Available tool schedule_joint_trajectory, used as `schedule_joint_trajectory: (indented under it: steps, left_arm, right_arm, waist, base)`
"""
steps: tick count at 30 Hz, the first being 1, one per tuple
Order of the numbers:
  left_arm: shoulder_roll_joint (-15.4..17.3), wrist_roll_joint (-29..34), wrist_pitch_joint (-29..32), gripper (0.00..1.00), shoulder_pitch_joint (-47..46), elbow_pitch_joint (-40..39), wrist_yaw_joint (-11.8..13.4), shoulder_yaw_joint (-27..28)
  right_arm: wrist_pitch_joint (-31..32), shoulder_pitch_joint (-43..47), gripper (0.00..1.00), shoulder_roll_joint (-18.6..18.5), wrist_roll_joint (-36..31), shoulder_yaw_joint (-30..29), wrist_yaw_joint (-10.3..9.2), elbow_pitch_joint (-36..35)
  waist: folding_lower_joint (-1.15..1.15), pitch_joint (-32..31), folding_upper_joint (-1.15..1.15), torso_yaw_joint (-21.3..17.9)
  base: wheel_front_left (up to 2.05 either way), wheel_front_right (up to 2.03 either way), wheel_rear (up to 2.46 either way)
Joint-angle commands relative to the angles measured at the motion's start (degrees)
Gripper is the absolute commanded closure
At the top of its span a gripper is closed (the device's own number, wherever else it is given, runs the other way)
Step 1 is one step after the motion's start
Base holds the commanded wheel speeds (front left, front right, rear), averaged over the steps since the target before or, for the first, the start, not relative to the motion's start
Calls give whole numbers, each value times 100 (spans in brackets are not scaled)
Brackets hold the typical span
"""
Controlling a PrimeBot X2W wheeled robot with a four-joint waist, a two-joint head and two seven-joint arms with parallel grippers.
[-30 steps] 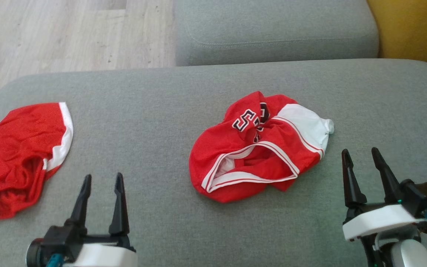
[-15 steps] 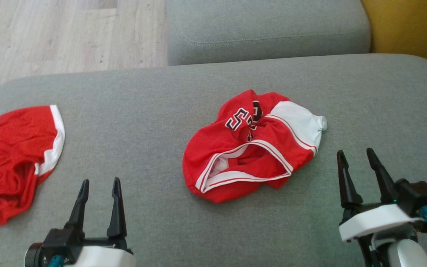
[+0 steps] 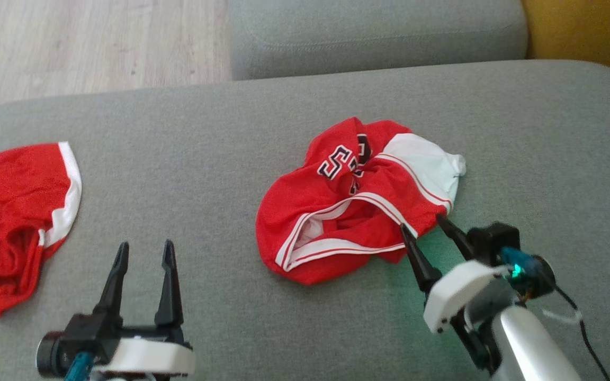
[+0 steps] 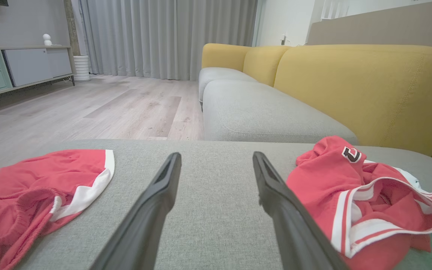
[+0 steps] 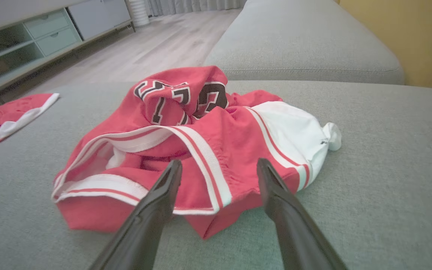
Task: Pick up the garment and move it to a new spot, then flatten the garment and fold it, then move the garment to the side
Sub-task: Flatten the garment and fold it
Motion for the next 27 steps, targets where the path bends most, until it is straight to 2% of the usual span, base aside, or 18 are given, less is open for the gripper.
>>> schedule_joint_trajectory:
  steps: [1,7,12,13,14,21,27]
  left_arm:
    - [73,68,-25,0,-368,-177,-29,216]
    - [28,89,8,0,-536,-170,-67,133]
    - [3,90,18,0,-651,-151,-94,95]
    - [1,91,16,0,-673,-146,-98,95]
    - [-1,92,14,0,-694,-138,-100,96]
    - [-42,60,-15,0,-758,-1,-138,96]
    - [-80,15,-41,0,-769,95,-161,112]
  right_arm:
    - [18,-345,0,-30,-47,147,44,-79]
    - [277,-880,0,-30,-320,189,44,1038]
    - [228,-1159,0,-30,-497,49,44,1584]
    - [104,-1225,55,-30,-506,-20,44,1613]
    - [-3,-1282,100,-30,-518,-82,44,1642]
    - [-454,-1736,100,-30,-253,-384,44,1516]
    - [-409,-2987,100,-30,140,595,44,544]
  waist:
    - [-1,61,0,43]
    - [-1,211,0,141]
    - [-1,320,0,183]
    - [-1,341,0,184]
    - [-1,356,0,184]
    - [-1,347,0,138]
    - [-1,336,0,87]
  base:
    - [0,0,0]
    - [0,0,0]
    - [0,0,0]
    - [0,0,0]
    - [0,0,0]
    - [0,0,0]
    - [0,0,0]
